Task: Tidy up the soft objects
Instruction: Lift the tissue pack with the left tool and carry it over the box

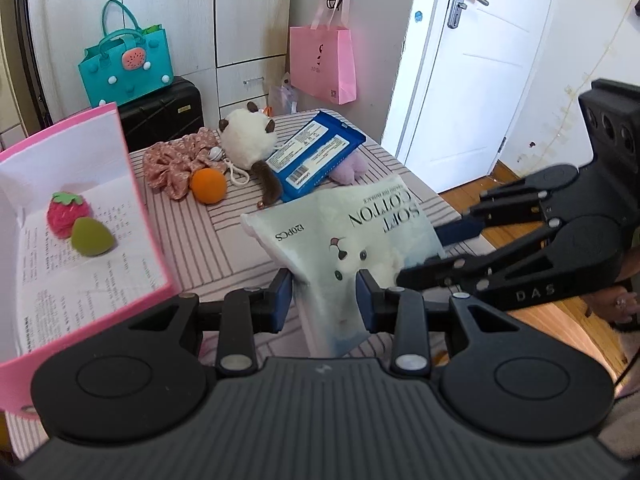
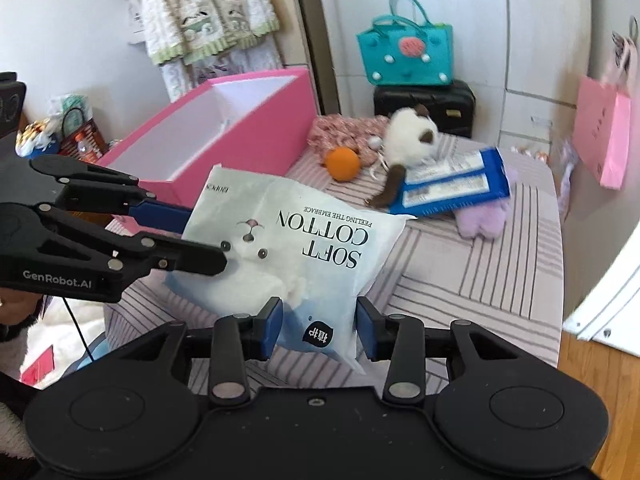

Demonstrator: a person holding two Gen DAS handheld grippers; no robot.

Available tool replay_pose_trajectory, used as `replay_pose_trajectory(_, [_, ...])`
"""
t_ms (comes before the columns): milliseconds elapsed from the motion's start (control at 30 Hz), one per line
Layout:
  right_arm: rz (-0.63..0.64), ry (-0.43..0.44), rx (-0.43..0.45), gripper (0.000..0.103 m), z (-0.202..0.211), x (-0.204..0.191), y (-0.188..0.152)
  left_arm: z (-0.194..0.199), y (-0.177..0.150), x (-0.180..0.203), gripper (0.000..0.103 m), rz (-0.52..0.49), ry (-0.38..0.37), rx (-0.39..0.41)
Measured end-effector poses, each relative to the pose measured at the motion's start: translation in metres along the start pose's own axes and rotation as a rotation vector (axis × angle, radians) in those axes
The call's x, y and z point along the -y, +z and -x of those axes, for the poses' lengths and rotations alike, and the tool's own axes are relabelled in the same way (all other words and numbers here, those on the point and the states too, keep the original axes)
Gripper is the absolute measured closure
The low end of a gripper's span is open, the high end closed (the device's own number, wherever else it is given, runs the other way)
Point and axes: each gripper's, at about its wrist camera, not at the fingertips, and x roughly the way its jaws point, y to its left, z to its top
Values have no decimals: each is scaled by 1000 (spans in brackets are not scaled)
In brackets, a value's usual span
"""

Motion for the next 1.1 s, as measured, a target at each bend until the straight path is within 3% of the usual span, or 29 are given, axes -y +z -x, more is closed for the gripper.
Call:
replay_pose_trajectory(300, [98,61,63,56,16,-36,20,48,-9,-20,70,33,24,65])
replay_pose_trajectory(900, [292,193,208,53,6,-94,90,106,-6,-66,70,59,257,135])
replay_pose_trajectory(1100, [284,261,192,55,-25,-98,119,109,3,-98,70,109,309,145])
